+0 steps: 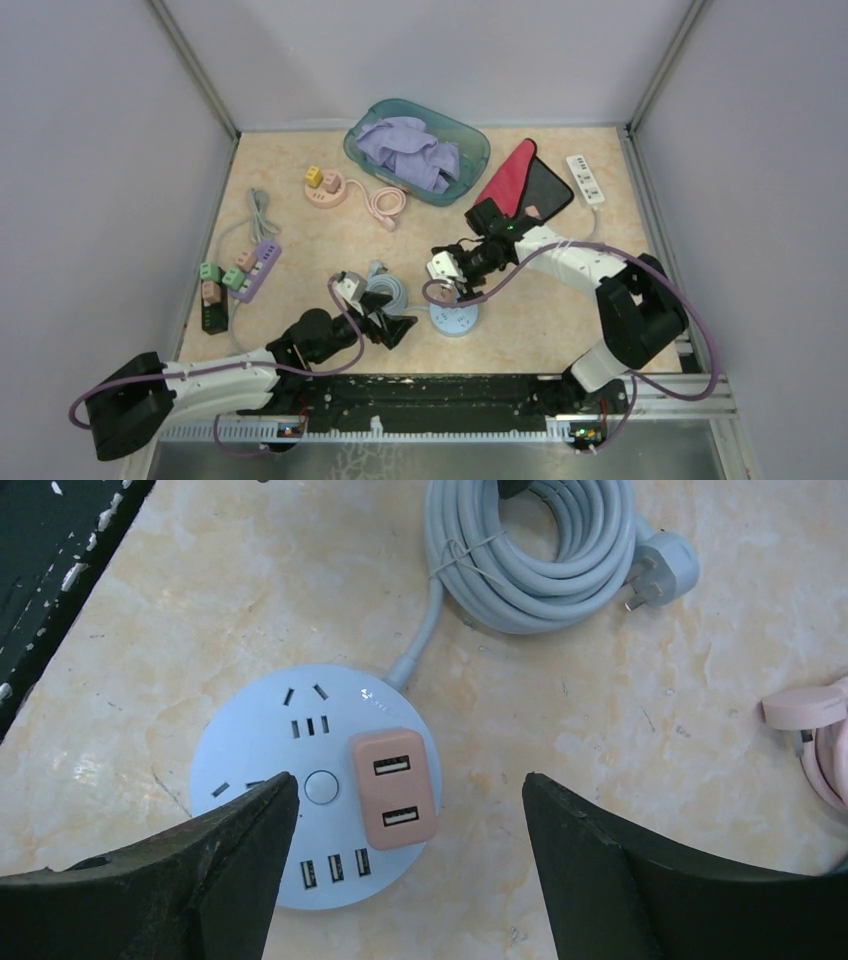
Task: Pull the plug off the socket
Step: Remove the plug from the socket.
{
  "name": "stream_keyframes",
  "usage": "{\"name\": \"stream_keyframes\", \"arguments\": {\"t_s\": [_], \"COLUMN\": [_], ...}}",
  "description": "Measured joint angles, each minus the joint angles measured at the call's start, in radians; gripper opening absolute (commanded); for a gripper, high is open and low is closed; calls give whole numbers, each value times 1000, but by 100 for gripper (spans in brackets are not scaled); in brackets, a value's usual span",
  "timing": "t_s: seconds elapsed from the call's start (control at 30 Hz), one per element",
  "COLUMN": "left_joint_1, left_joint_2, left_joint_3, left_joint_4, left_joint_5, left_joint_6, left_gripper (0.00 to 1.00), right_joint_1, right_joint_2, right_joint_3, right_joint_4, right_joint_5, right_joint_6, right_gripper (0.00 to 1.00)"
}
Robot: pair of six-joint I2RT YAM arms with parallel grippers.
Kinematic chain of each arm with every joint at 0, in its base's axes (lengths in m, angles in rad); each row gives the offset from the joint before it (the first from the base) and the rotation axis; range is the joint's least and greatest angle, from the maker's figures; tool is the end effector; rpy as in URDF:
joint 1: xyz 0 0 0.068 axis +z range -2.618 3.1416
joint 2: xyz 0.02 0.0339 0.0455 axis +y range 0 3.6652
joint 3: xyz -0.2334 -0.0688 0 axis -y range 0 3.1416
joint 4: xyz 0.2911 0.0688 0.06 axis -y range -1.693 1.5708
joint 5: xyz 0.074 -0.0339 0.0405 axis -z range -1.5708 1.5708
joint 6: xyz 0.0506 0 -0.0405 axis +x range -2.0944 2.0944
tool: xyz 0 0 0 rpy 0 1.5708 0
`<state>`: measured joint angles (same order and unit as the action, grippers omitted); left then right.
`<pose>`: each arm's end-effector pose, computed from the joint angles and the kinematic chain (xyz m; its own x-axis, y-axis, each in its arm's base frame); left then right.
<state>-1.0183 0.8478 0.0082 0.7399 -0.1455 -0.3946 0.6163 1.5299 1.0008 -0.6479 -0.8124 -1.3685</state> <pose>0.1259 -0.1903 0.0995 -0.3429 -0.1686 -0.9241 0.6875 0.6253 -0.3692 0.2511 0.2229 0.1511 0.4607 -0.4993 -0.7338 -0.8637 -0.4425 -0.2412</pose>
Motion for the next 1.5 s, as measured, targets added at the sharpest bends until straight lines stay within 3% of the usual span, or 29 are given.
{"name": "stream_keyframes", "arguments": {"t_s": [0.27,0.47,0.6,1.0,1.5], "left_joint_1": [0,0,0,7,18], "left_joint_2": [0,29,60,169,172], "left_joint_3": [0,0,0,0,0], "left_joint_4": [1,16,46,118,136], "left_joint_5": [0,8,19,45,30], "left_joint_6": [3,2,-7,-154,-670], "left_gripper": [99,99,98,95,92], "right_joint_1": [26,63,71,71,-3], "right_joint_2": [81,89,89,-11,-44], "right_joint_3": [36,36,39,-38,-103], "right_joint_4": [0,-6,-12,64,281], "right_joint_5": [52,94,95,139,128], "right_joint_6": [29,34,38,148,519], "right_gripper": [53,16,0,0,0]}}
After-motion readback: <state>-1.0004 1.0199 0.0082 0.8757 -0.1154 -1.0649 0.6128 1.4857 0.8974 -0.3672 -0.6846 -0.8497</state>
